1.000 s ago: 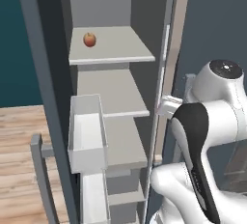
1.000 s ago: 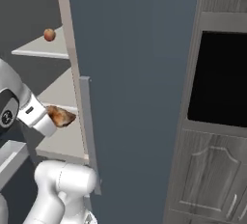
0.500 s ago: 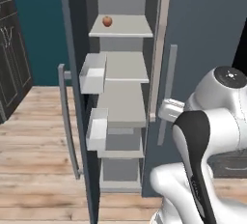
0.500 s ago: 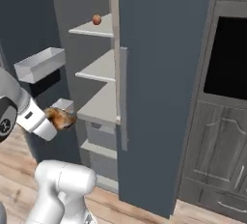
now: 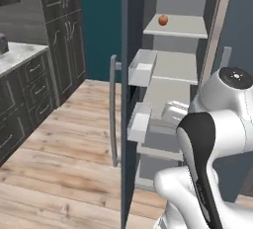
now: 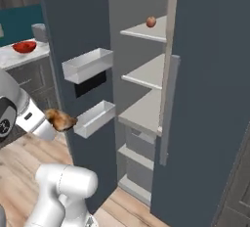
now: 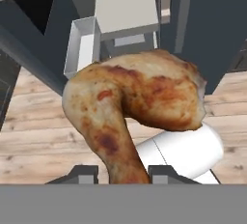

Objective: Take the bell pepper, peach, and chicken drumstick from the freezer and place them in the bowl on the counter.

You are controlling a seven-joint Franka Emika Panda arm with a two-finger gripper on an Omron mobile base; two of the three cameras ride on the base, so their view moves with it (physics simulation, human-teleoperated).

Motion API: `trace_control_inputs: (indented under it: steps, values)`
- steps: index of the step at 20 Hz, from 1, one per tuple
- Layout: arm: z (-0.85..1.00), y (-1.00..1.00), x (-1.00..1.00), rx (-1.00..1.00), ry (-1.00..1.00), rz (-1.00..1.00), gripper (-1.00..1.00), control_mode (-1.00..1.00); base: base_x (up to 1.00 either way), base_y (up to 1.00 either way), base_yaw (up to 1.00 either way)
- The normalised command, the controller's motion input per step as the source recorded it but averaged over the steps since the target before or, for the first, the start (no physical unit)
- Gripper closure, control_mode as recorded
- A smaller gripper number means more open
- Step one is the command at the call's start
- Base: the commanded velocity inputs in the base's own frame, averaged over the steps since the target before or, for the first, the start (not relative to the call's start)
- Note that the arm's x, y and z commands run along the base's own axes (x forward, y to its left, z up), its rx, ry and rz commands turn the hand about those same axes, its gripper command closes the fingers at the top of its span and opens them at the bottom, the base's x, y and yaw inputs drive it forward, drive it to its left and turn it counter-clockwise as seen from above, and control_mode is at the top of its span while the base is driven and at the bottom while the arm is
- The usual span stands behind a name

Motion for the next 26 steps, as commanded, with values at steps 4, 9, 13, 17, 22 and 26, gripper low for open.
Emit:
trace_control_inputs:
  steps: [4,9,13,17,22,26]
  values:
    - [0.0,0.0,0.0,0.0,0.0,0.0,1.0,1.0,-0.7,0.02,0.75]
    - [0.0,0.0,0.0,0.0,0.0,0.0,1.0,1.0,-0.59,0.19,0.78]
    - [0.0,0.0,0.0,0.0,0.0,0.0,1.0,1.0,-0.49,0.6,0.74]
    - [0.0,0.0,0.0,0.0,0.0,0.0,1.0,1.0,-0.39,0.79,0.73]
    - [0.0,0.0,0.0,0.0,0.0,0.0,1.0,1.0,0.19,0.83,0.62]
    - [0.0,0.0,0.0,0.0,0.0,0.0,1.0,1.0,1.0,0.21,0.24]
